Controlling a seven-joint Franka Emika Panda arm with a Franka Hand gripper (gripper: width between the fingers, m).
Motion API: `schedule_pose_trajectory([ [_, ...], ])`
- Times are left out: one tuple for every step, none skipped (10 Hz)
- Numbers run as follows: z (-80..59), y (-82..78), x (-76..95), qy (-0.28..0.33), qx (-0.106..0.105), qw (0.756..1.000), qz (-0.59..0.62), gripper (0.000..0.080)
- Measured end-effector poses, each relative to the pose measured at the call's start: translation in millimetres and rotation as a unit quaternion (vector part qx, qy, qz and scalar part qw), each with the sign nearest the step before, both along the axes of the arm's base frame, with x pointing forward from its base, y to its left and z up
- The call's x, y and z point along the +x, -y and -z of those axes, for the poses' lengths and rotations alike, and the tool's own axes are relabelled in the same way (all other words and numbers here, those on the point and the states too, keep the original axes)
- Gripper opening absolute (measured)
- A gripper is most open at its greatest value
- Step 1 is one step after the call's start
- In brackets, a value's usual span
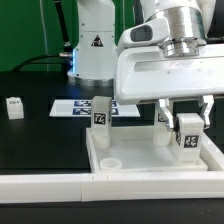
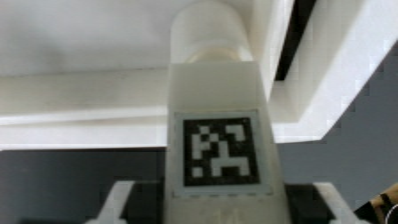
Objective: Assemble square table
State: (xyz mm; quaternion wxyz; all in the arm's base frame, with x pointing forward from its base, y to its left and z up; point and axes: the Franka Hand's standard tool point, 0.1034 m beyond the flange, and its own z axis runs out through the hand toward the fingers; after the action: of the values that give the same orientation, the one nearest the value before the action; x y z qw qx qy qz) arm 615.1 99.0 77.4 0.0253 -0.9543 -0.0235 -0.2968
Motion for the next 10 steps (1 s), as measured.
schedule_pose_trajectory([
  [0.0, -0.3, 0.1, 0.001, 0.0, 1.0, 0.0, 0.0291],
  [0.0, -0.2, 0.1, 0.001, 0.0, 1.0, 0.0, 0.0291],
  [-0.1, -0.2, 0.1, 0.001, 0.0, 1.0, 0.0, 0.0291],
  [0.6, -0.3, -0.3, -0.003, 0.0, 1.0, -0.001, 0.0291],
  [2.3, -0.6, -1.5, -0.007, 0.001, 1.0, -0.001, 0.0291],
  [2.4, -0.5, -1.5, -0.007, 0.001, 1.0, -0.001, 0.0477],
  [2.5, -0.5, -1.6, -0.007, 0.001, 1.0, -0.001, 0.0593],
  [2.6, -0.5, -1.6, -0.007, 0.001, 1.0, -0.001, 0.0593],
  [2.7, -0.5, -1.6, -0.008, 0.001, 1.0, -0.001, 0.0638],
  [2.7, -0.5, -1.6, -0.008, 0.001, 1.0, -0.001, 0.0647],
])
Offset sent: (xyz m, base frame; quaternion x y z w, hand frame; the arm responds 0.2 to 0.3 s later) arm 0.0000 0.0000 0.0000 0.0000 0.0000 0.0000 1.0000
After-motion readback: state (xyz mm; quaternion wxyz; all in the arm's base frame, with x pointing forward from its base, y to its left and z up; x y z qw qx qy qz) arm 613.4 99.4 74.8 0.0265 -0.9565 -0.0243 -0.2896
